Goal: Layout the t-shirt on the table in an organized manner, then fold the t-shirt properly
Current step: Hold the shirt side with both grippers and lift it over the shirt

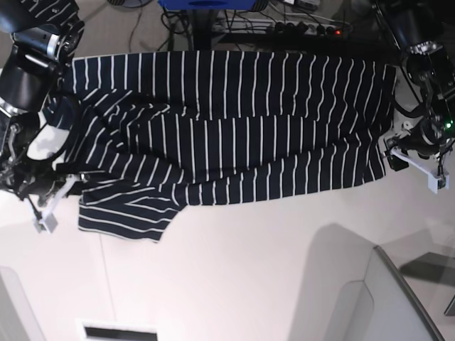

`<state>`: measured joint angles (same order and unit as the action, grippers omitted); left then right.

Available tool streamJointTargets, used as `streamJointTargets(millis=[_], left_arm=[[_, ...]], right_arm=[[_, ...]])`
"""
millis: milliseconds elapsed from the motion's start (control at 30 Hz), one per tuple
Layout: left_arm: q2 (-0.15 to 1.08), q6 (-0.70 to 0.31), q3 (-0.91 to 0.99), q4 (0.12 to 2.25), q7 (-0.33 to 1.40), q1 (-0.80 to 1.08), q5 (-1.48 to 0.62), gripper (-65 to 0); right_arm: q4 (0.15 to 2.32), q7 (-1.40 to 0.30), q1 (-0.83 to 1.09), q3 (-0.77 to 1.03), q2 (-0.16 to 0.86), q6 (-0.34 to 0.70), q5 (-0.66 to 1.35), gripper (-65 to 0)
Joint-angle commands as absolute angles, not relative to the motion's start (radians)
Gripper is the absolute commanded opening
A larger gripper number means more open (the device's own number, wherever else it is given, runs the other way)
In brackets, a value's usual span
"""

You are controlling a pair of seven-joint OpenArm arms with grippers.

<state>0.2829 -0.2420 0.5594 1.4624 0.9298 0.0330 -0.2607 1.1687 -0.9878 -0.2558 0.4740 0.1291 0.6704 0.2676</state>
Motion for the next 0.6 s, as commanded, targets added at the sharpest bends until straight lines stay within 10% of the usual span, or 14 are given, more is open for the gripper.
streamJointTargets(millis=[0, 567], left_arm=[[0.302, -0.283, 0.573, 1.442, 0.888, -0.002, -0.272, -20.1], [0.328, -0.346, 0.575, 0.918, 0.507, -0.176, -0.271, -20.1]], right_arm=[[1.182, -0.97, -0.282, 0.475, 0.14, 0.674, 0.282, -65.0], [1.182, -0.97, -0.282, 0.475, 0.143, 0.679, 0.28, -65.0]])
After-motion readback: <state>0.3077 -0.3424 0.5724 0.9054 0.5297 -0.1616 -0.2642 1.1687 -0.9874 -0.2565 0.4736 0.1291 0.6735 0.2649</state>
